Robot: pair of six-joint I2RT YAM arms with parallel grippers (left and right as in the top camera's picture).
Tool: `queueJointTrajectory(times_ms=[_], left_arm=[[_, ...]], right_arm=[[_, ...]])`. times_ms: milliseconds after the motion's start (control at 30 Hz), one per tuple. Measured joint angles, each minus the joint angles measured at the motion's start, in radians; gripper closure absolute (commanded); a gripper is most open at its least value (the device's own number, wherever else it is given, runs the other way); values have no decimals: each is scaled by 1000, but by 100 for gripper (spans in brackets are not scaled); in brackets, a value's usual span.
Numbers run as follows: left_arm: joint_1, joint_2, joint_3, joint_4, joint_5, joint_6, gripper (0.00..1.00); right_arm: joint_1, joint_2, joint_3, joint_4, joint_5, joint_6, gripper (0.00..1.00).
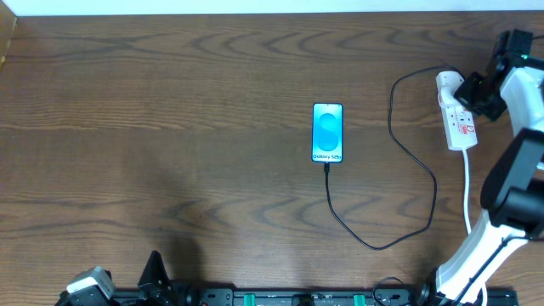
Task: Plug charger to phone and switch on socket
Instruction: 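Press down on the orange switch with the right gripper tip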
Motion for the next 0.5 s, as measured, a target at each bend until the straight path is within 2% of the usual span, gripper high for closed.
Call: queueJointTrajectory(times_ms=[267, 500], left_arm=[[0, 0, 0, 0, 0, 0, 9], [0, 0, 0, 0, 0, 0, 9]], right_arm=[[1, -193, 2, -2, 88, 37, 99], [1, -100, 2, 3, 109, 45, 99]])
